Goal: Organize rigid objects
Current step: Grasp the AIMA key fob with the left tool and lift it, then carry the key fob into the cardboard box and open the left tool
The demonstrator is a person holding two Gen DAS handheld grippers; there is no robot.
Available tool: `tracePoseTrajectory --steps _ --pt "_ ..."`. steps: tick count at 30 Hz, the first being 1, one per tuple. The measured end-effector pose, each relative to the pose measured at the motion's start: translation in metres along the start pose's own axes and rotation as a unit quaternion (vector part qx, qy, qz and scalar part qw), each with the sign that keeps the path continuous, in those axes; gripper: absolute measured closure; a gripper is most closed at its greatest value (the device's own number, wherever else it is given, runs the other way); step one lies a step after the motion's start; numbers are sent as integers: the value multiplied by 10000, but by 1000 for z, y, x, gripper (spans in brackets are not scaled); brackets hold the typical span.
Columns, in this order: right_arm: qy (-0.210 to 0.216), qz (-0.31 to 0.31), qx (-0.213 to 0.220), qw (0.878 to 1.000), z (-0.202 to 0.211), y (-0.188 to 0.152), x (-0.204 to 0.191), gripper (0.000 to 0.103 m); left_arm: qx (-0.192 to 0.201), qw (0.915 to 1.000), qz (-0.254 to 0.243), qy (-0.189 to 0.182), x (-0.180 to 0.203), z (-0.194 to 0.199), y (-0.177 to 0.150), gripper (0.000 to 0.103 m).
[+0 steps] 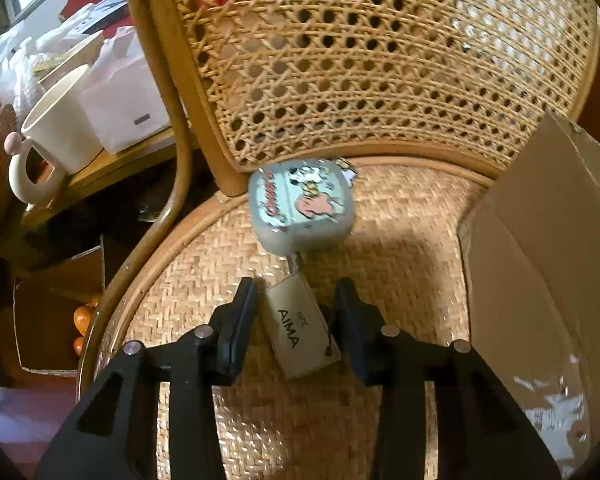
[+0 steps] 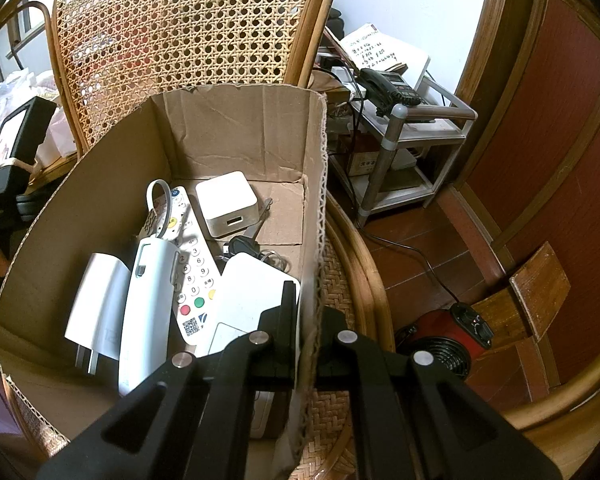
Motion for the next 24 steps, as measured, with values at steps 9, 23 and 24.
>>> tracePoseTrajectory --steps 9,23,24 --pt "-2 2 -1 10000 0 0 0 95 26 9993 -220 -291 24 28 -5 87" --pt "-4 1 -2 10000 0 0 0 95 28 9986 -133 -505 -7 63 -18 100" --pt "-4 1 -2 10000 0 0 0 95 30 9986 -127 -510 -6 62 -19 100"
Point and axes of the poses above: each gripper's, at about its wrist camera, not at the fingertips, and z roughly against the way its jaws point, x to its right, y to its top, the point moved 8 cm from there along -z, roughly the way its jaws point, and after that the axes turned 3 degrees about -y, right-handed, at the moved point
